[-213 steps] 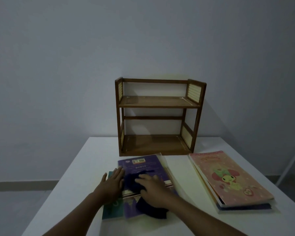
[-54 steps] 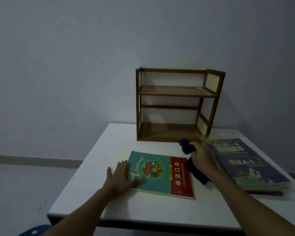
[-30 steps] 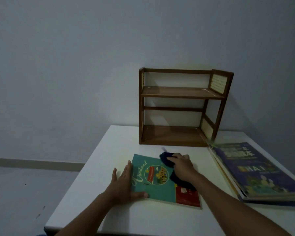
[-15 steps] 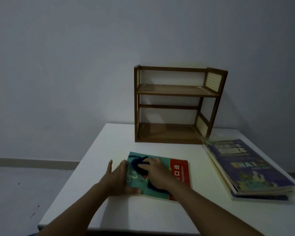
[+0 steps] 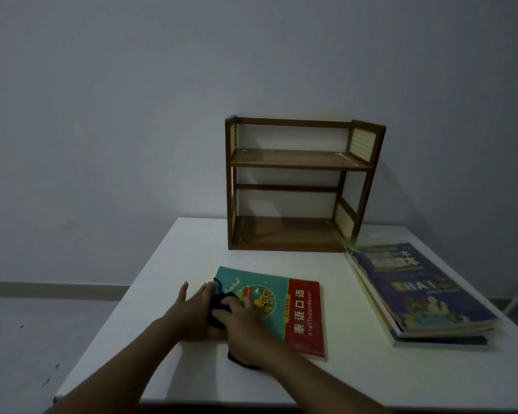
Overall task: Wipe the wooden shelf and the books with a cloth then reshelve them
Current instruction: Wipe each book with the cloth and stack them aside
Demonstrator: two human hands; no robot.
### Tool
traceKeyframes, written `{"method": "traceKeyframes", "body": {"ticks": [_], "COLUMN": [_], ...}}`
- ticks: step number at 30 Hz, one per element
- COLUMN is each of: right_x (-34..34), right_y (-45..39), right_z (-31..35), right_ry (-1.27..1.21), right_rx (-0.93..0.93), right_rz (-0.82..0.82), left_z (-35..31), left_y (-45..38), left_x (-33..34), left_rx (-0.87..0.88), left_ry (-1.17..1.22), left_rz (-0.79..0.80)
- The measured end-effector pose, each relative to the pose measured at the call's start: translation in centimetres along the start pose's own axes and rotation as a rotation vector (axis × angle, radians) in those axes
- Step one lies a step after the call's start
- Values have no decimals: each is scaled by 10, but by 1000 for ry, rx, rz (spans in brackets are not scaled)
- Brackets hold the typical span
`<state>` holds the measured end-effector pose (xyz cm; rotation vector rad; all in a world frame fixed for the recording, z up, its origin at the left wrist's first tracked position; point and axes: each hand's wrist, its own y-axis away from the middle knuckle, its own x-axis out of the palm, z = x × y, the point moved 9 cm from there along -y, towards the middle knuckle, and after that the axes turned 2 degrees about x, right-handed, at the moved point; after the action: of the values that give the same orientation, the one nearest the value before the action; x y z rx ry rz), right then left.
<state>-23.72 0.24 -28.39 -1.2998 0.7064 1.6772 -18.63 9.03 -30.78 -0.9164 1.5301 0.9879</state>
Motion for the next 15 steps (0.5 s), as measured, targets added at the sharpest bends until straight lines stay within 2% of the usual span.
{"method": "traceKeyframes", "body": {"ticks": [4,9,12,15], "right_x": [-17,-60,-58,-55], "right_y": [4,37,51,49], "right_z": [-55,-162,-183,-183], "right_ry": [-9,83,64,67], "right_rx": [79,436,570,573], "right_rz": [31,-91,-54,-58], "left_z": [-3,4,-4,-19], "left_y": [3,1,0,1], "left_x": [-1,5,2,-11], "left_rx": [-11,-17,9,82], "left_ry": [56,118,47,-114], "left_rz": [20,27,41,24]}}
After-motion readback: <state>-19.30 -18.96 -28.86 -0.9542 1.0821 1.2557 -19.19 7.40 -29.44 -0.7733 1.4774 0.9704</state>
